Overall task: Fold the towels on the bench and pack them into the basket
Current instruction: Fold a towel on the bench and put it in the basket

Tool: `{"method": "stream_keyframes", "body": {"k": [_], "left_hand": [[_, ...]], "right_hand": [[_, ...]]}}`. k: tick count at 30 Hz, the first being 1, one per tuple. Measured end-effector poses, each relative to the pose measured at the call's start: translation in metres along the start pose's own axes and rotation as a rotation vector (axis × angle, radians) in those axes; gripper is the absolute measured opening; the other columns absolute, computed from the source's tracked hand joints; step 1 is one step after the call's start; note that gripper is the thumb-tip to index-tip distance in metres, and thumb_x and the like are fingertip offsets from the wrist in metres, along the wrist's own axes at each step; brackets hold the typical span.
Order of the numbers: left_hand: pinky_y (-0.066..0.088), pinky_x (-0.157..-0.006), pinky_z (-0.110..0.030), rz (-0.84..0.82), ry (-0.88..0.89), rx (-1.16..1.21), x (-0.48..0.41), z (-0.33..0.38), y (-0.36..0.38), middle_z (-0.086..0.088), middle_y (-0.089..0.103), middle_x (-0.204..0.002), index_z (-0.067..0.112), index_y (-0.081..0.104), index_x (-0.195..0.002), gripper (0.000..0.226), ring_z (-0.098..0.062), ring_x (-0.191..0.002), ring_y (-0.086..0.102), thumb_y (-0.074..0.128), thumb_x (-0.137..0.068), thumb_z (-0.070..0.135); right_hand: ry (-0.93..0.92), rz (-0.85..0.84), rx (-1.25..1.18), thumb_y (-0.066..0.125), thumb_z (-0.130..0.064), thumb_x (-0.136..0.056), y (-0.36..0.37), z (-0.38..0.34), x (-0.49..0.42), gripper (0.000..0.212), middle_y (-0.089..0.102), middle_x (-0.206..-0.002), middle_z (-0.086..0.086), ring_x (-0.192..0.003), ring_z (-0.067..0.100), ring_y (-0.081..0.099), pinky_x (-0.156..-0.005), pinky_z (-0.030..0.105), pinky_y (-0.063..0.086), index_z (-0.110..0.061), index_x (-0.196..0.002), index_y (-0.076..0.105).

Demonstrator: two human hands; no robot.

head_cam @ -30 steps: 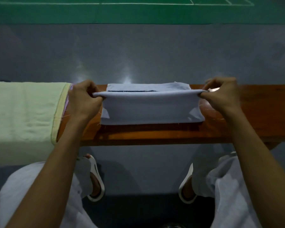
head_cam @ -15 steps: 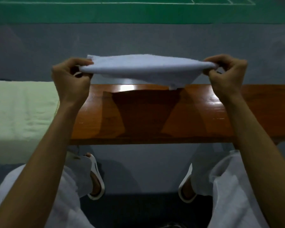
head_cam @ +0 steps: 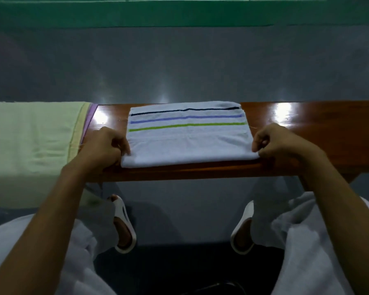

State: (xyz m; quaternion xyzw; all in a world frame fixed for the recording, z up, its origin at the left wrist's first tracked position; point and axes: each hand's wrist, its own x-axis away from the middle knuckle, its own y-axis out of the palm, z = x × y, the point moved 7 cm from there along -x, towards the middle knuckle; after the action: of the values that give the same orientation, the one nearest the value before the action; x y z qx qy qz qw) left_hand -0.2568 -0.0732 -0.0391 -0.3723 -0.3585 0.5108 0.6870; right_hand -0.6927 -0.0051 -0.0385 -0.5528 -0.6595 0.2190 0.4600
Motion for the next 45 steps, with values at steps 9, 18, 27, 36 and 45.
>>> {"method": "stream_keyframes", "body": {"k": [9,18,27,36,45], "left_hand": [[0.043,-0.105,-0.047,0.288,-0.112,-0.038,-0.022,0.029,0.013,-0.014,0.050,-0.143,0.013,0.051,-0.142,0.049,-0.033,-0.129,0.049,0.062,-0.099,0.034],[-0.002,-0.128,-0.047,0.045,0.171,-0.204,-0.040,0.081,0.081,-0.001,-0.003,-0.173,0.029,0.003,-0.165,0.071,-0.022,-0.159,-0.008,0.021,-0.105,0.063],[-0.002,-0.128,-0.049,0.094,0.017,-0.329,-0.048,0.046,0.068,-0.006,-0.009,-0.172,0.023,0.001,-0.165,0.088,-0.020,-0.158,-0.010,0.011,-0.097,0.077],[-0.005,-0.125,-0.047,0.092,-0.028,-0.321,-0.040,0.042,0.070,-0.006,-0.013,-0.172,0.019,-0.004,-0.165,0.097,-0.022,-0.158,-0.014,0.009,-0.092,0.082],[-0.003,-0.125,-0.054,0.108,-0.025,-0.266,-0.033,0.047,0.065,-0.007,-0.004,-0.173,0.020,0.005,-0.165,0.083,-0.025,-0.159,-0.009,0.019,-0.101,0.070]], "right_hand": [[0.142,0.521,-0.027,0.073,-0.026,-0.090,-0.015,-0.014,-0.037,0.036,0.060,-0.112,0.009,-0.101,0.027,0.056,-0.079,0.034,0.044,-0.011,-0.118,0.057],[-0.238,0.272,0.361,0.025,-0.055,-0.099,0.071,-0.085,-0.067,0.075,-0.001,-0.172,0.002,-0.158,0.023,-0.006,-0.127,0.054,0.003,-0.023,-0.164,0.008],[-0.012,0.333,0.358,0.015,-0.067,-0.101,0.047,-0.039,-0.079,0.076,-0.001,-0.172,-0.003,-0.158,0.022,-0.008,-0.125,0.058,0.003,-0.024,-0.164,0.005],[-0.016,0.329,0.355,0.016,-0.065,-0.102,0.049,-0.041,-0.072,0.076,-0.001,-0.172,-0.002,-0.158,0.023,-0.008,-0.125,0.057,0.001,-0.024,-0.164,0.005],[-0.126,0.445,0.205,0.033,-0.058,-0.103,0.041,-0.043,-0.062,0.069,0.013,-0.171,0.004,-0.157,0.030,0.009,-0.125,0.054,0.016,-0.024,-0.162,0.019]]}}
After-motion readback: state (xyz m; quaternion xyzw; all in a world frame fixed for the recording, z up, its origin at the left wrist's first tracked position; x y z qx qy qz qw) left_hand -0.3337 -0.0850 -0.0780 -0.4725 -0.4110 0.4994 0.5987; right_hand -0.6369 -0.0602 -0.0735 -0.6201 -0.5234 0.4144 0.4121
